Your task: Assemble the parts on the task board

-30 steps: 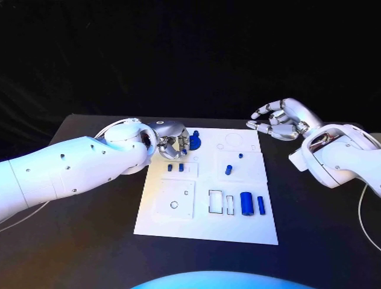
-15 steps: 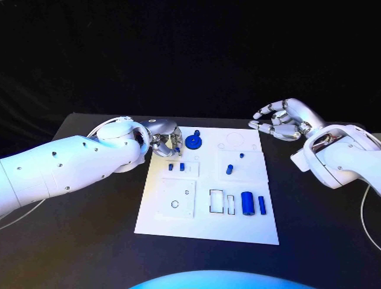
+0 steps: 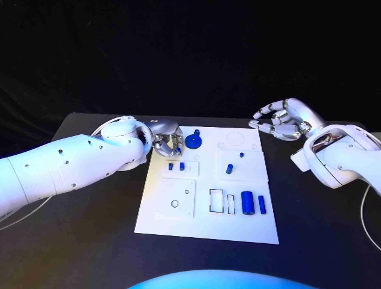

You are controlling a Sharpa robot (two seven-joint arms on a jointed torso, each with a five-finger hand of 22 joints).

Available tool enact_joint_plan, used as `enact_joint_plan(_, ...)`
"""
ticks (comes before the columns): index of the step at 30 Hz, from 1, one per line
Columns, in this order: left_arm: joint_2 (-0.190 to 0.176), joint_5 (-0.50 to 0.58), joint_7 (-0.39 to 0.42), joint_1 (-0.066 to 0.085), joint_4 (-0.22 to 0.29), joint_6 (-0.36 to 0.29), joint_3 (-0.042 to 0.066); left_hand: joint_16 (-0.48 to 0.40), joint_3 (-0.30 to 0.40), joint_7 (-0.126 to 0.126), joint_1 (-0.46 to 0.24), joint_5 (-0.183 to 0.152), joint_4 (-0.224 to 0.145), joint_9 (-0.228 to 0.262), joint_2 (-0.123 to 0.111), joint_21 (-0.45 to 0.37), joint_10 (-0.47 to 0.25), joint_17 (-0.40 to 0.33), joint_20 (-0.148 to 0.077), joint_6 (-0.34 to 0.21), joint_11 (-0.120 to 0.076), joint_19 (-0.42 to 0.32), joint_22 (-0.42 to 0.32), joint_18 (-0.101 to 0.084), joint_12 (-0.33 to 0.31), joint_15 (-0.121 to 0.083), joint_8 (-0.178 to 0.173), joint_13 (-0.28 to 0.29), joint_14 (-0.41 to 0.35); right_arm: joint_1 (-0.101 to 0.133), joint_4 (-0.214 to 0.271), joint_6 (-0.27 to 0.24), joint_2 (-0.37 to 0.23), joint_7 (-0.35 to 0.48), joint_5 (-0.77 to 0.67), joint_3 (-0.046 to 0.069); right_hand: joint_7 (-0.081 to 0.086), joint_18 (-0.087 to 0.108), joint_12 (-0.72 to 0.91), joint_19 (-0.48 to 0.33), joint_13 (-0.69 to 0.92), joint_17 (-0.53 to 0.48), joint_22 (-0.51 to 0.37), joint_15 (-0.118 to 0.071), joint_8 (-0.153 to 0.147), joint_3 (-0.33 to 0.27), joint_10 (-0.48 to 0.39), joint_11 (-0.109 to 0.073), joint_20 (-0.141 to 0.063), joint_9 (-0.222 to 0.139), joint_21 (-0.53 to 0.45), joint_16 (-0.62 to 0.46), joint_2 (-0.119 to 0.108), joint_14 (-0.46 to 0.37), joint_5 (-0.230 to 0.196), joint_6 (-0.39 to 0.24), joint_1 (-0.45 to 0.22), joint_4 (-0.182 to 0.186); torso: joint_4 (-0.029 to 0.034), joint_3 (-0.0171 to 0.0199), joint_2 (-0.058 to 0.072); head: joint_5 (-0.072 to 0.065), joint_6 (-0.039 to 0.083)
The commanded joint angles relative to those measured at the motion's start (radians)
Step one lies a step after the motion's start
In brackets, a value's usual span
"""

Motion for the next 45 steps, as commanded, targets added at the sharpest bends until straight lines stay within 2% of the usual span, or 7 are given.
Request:
enact_joint_plan(1, 0.006, 0.01, 0.002, 0.0, -0.003, 0.027, 0.0, 0.002, 0.001, -0.002, -0.009, -0.004, -0.002, 0.001, -0.001, -0.003, 0.007, -0.002, 0.003, 0.009, -0.001, -0.002, -0.001, -0.016, -0.004, 0.005, -0.006, -0.001, 0.002, -0.001, 0.0, 0.005, 0.001, 0.006, -0.005, 0.0, -0.005, 0.008, 0.003, 0.026, 0.058, 0.097, 0.175, -0.008, 0.007, 0.004, 0.0, -0.003, -0.01, -0.001, 0.0, -0.006, 0.009, 0.067, 0.007, -0.002, 0.001, -0.003, 0.0001, 0.0006, 0.0, 0.0, 0.0)
enact_joint_plan(17, 0.013, 0.009, -0.001, -0.001, -0.006, 0.062, -0.003, 0.0, 0.0, -0.002, -0.009, -0.005, -0.002, 0.001, 0.0, -0.006, 0.009, -0.007, 0.003, 0.01, -0.002, -0.004, -0.006, -0.015, -0.006, 0.005, -0.007, -0.002, 0.0, -0.001, 0.0, 0.004, 0.002, 0.007, -0.005, 0.0, -0.005, 0.008, 0.003, 0.026, 0.058, 0.097, 0.175, -0.008, 0.007, 0.004, 0.0, -0.003, -0.01, -0.001, 0.0, -0.006, 0.009, 0.067, 0.007, -0.002, 0.001, -0.003, 0.0012, -0.0002, 0.0, -0.001, -0.005)
enact_joint_plan(40, 0.027, 0.01, -0.006, -0.008, -0.025, 0.063, -0.007, -0.001, 0.001, -0.003, -0.009, -0.007, -0.003, 0.002, 0.002, -0.011, 0.012, -0.009, 0.002, 0.011, -0.002, -0.008, -0.012, -0.014, -0.01, 0.005, -0.009, -0.002, -0.001, -0.003, 0.0, 0.005, 0.002, 0.007, -0.005, 0.0, -0.005, 0.008, 0.003, 0.026, 0.058, 0.097, 0.175, -0.008, 0.007, 0.004, 0.0, -0.003, -0.01, -0.001, 0.0, -0.006, 0.009, 0.067, 0.007, -0.002, 0.001, -0.003, 0.0006, 0.0002, 0.0, -0.002, -0.008)
enact_joint_plan(45, 0.027, 0.011, -0.009, -0.008, -0.026, 0.066, -0.007, -0.003, -0.002, 0.003, -0.014, -0.008, -0.004, 0.0, -0.002, -0.018, 0.007, -0.017, 0.003, -0.002, 0.004, -0.015, -0.021, -0.012, -0.031, 0.009, -0.025, -0.006, -0.006, -0.004, -0.001, 0.005, 0.002, 0.008, -0.005, 0.0, -0.005, 0.008, 0.001, 0.026, 0.056, 0.096, 0.173, -0.009, 0.009, 0.004, 0.0, -0.003, -0.011, -0.002, -0.003, -0.007, 0.009, 0.067, 0.007, -0.003, 0.002, -0.003, 0.0002, 0.0005, -0.001, -0.002, -0.007)
